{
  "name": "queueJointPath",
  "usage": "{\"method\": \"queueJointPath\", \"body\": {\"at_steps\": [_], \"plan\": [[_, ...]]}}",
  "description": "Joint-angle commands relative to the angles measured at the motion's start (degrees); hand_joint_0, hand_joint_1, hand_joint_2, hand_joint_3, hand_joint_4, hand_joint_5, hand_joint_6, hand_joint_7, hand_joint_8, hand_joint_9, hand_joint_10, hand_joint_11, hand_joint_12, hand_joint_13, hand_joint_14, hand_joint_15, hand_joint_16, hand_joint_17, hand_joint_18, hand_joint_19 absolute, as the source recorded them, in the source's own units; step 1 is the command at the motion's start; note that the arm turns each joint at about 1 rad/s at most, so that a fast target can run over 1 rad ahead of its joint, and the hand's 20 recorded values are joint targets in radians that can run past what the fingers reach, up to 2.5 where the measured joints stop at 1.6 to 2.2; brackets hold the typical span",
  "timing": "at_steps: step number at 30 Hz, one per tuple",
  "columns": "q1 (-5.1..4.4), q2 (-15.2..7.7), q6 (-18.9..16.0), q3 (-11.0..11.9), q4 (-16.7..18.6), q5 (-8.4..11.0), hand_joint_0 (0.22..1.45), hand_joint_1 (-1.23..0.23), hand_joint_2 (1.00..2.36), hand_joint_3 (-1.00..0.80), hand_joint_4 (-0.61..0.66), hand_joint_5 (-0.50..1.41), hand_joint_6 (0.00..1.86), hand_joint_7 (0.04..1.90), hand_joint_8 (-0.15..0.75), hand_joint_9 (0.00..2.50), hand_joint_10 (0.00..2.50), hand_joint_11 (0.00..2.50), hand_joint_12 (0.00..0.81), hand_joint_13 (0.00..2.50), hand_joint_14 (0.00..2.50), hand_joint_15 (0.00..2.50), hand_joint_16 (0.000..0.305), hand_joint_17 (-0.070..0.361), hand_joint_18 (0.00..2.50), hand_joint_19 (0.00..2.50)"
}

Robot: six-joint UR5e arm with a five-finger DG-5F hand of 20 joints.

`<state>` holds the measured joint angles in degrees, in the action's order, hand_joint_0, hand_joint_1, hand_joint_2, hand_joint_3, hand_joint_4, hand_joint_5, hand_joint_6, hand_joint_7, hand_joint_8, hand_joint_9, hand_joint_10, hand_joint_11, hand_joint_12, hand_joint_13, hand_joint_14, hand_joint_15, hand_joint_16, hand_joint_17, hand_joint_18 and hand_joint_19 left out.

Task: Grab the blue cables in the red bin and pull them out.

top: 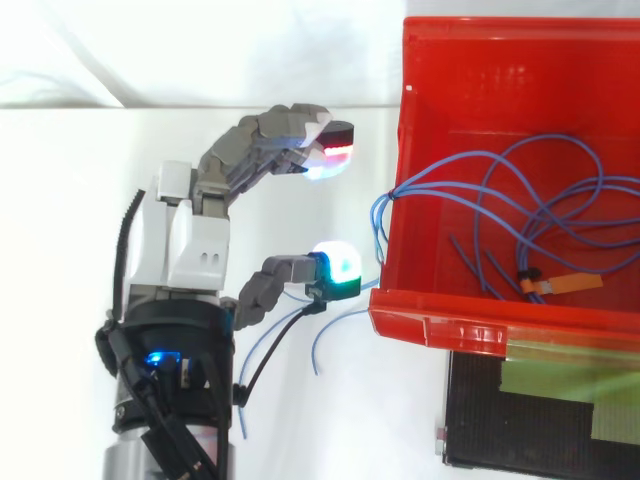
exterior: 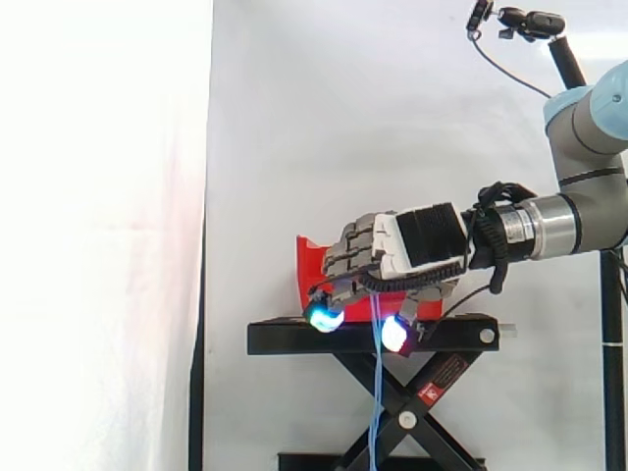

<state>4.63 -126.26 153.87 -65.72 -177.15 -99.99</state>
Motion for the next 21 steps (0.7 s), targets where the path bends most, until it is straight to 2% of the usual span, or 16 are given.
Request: {"method": "queueJointPath", "body": {"at_steps": [1,5,16,19,21], "plan": [[0.12,0.0,0.5,0.0,0.3,-0.03,0.68,-1.04,1.00,-1.00,0.21,0.66,0.06,0.61,0.339,0.78,0.01,1.19,0.392,0.63,0.02,0.71,0.050,0.112,0.60,0.80],[0.38,0.0,0.5,0.0,0.4,-1.08,0.69,-1.04,1.00,-1.00,0.20,0.67,0.07,0.61,0.339,0.78,0.01,1.19,0.392,0.63,0.02,0.71,0.050,0.112,0.60,0.80],[0.82,0.0,1.4,0.0,0.1,-1.78,0.69,-1.04,1.00,-1.00,0.20,0.67,0.05,0.62,0.336,0.79,0.01,1.19,0.390,0.63,0.02,0.72,0.049,0.111,0.60,0.81],[1.17,0.0,1.4,0.0,0.3,-3.63,0.69,-1.03,1.00,-1.00,0.21,0.67,0.05,0.62,0.335,0.78,0.01,1.19,0.388,0.63,0.02,0.72,0.049,0.110,0.60,0.80],[1.35,0.0,1.4,0.0,0.2,-4.16,0.70,-1.03,1.00,-1.00,0.20,0.67,0.05,0.62,0.339,0.78,0.01,1.20,0.389,0.63,0.02,0.72,0.049,0.110,0.60,0.81]]}}
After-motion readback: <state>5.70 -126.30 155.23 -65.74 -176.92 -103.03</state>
